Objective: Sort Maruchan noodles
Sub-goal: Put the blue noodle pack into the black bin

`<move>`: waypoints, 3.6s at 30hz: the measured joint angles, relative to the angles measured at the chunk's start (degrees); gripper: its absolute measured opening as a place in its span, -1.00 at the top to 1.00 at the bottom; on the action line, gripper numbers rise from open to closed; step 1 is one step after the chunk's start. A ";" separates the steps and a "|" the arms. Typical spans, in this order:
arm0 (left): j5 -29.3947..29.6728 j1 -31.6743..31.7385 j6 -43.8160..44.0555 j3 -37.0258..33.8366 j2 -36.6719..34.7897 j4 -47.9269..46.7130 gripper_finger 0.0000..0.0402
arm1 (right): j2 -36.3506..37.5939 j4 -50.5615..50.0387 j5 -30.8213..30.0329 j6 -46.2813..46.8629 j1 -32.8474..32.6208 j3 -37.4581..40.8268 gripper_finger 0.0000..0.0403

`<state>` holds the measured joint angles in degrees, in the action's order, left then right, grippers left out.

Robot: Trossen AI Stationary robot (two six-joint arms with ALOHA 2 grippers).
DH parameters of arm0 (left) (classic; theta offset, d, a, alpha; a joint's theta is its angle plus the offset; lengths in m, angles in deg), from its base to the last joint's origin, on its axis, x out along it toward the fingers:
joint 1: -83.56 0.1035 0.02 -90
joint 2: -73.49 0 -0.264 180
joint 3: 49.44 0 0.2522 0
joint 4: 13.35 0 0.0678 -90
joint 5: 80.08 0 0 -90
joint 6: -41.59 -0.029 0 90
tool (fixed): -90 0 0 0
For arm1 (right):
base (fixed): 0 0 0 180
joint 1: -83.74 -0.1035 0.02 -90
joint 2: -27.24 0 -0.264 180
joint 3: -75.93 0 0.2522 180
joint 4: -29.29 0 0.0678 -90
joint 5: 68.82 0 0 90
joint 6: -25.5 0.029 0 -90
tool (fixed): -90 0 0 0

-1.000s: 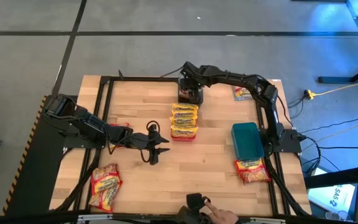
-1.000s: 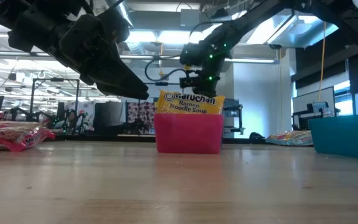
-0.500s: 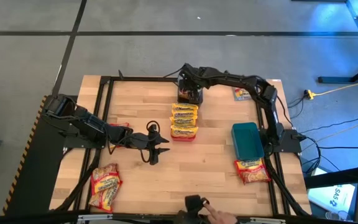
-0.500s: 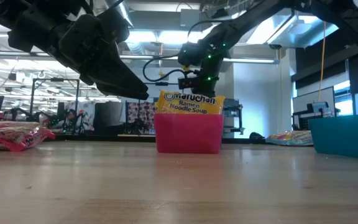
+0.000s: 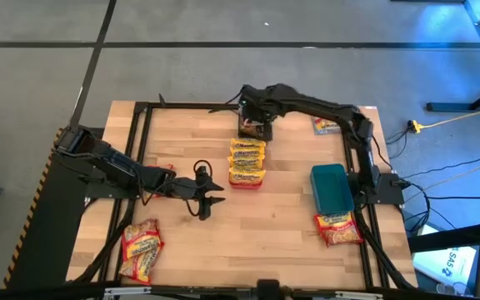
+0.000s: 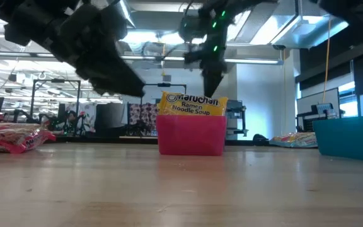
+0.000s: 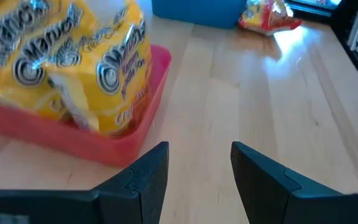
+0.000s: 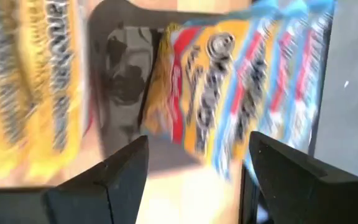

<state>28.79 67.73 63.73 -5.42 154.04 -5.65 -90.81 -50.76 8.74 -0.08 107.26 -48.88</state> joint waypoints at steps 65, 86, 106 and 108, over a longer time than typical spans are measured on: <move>4.46 -1.81 1.29 -0.26 -1.04 -2.15 0.16 | 18.00 24.16 -5.54 20.86 24.22 50.14 1.00; 3.96 -2.99 1.33 -0.26 -1.04 -2.03 0.16 | 18.19 18.54 -2.71 35.15 -16.38 50.71 1.00; 6.52 -12.56 3.33 -0.20 -5.76 -1.19 0.16 | 18.04 20.67 -3.03 49.93 -41.52 50.34 1.00; 7.16 -13.70 4.60 -0.20 -5.76 -1.21 0.16 | 18.02 22.29 -2.79 50.78 -43.17 50.17 1.00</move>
<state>35.95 54.03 68.32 -5.62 148.28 -6.86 -72.79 -28.47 5.95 50.71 64.09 1.29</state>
